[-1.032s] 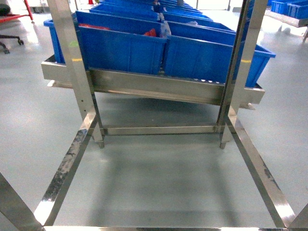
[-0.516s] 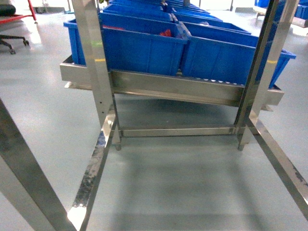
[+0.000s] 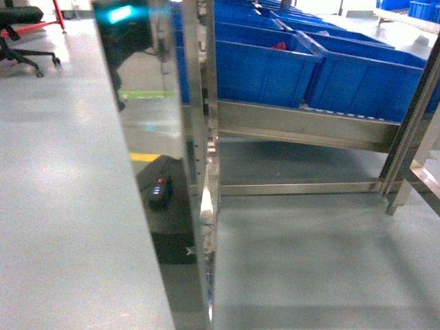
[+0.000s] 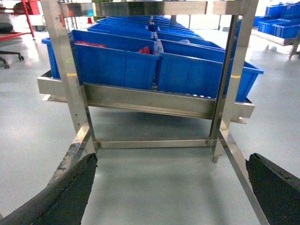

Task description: Pick capacitor and pack into box

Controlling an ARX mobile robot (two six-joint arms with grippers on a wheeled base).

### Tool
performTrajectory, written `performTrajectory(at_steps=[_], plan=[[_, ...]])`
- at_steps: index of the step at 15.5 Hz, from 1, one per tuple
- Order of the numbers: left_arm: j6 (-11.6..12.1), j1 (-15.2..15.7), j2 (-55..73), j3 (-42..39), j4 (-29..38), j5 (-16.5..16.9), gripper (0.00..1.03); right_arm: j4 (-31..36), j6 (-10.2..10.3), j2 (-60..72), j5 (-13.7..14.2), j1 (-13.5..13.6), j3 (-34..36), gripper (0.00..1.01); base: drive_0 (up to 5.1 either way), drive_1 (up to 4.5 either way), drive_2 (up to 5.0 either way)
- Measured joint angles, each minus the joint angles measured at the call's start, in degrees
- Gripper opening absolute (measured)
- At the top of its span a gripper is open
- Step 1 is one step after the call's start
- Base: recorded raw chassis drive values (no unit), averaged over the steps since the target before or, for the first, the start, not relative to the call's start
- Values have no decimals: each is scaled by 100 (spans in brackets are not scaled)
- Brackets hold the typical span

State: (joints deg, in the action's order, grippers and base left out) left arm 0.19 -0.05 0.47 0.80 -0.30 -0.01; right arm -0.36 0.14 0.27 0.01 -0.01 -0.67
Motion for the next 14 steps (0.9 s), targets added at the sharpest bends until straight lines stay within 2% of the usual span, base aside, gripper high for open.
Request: performTrajectory(at_steps=[14], plan=[[0,0,0,0,-4,2,43,2,0,0,0,0,0,98,-495,246,246]])
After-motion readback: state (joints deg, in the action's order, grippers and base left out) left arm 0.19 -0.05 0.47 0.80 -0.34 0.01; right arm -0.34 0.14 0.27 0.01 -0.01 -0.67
